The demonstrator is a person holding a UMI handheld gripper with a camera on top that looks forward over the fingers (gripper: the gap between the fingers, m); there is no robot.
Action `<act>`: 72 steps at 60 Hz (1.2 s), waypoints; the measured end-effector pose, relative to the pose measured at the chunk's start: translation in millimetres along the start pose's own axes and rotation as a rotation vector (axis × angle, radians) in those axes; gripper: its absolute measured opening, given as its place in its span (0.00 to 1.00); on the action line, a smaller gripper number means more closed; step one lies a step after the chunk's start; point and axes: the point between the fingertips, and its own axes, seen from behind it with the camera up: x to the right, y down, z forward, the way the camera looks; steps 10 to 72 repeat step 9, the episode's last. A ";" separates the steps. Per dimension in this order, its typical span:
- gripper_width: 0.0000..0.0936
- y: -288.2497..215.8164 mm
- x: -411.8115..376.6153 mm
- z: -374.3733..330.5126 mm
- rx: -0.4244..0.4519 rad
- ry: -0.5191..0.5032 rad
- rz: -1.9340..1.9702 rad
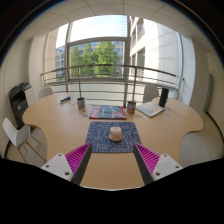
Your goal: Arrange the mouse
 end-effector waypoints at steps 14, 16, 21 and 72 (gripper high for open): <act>0.91 8.8 -5.1 -13.3 -0.007 -0.006 0.003; 0.91 8.8 -5.1 -13.3 -0.007 -0.006 0.003; 0.91 8.8 -5.1 -13.3 -0.007 -0.006 0.003; 0.91 8.8 -5.1 -13.3 -0.007 -0.006 0.003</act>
